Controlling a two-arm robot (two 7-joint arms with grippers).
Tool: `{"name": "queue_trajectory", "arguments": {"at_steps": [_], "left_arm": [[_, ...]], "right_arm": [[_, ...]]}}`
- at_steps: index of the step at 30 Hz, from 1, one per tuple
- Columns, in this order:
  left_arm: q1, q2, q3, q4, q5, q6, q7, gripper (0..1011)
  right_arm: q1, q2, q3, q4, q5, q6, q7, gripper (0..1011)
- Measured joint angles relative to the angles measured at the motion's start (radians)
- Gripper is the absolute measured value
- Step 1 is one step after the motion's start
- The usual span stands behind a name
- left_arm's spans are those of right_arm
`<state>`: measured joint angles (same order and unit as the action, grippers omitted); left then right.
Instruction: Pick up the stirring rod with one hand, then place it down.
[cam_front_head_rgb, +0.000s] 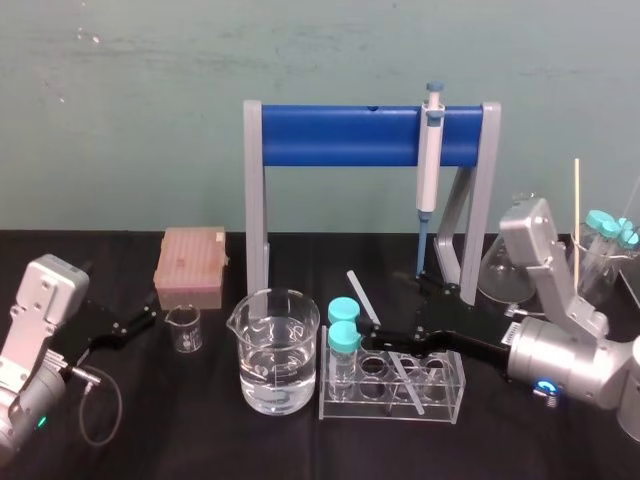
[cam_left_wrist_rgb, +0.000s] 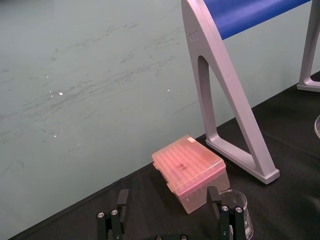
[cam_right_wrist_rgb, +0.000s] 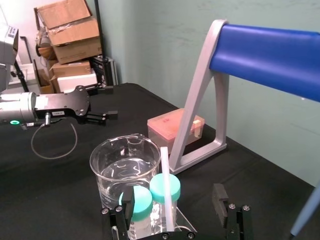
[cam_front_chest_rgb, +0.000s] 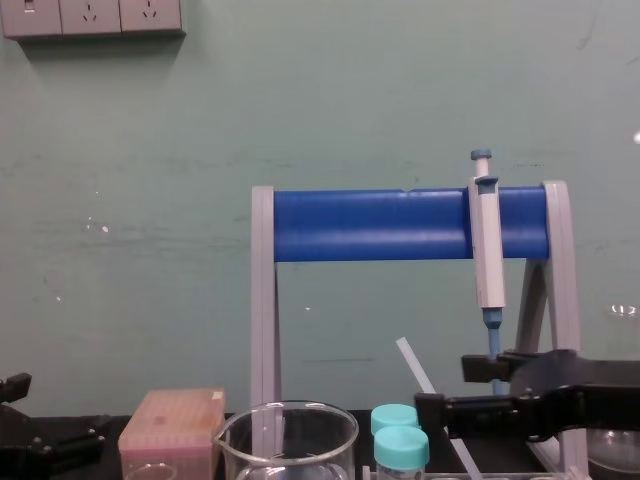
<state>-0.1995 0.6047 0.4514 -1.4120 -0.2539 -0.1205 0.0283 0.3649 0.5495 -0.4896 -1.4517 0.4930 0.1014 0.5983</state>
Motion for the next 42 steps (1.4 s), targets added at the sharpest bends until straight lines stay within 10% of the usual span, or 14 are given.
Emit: {"name": "queue_trajectory", "arguments": {"at_steps": [33,42], "left_arm": [[0.0,0.0,0.0,0.0,0.0,0.0,0.0,1000],[0.0,0.0,0.0,0.0,0.0,0.0,0.0,1000]], "right_arm": [[0.088,-0.08,-0.054,0.111,0.004,0.016,0.02,997],[0.088,-0.08,-0.052,0.111,0.005,0.015,0.019,799]]}}
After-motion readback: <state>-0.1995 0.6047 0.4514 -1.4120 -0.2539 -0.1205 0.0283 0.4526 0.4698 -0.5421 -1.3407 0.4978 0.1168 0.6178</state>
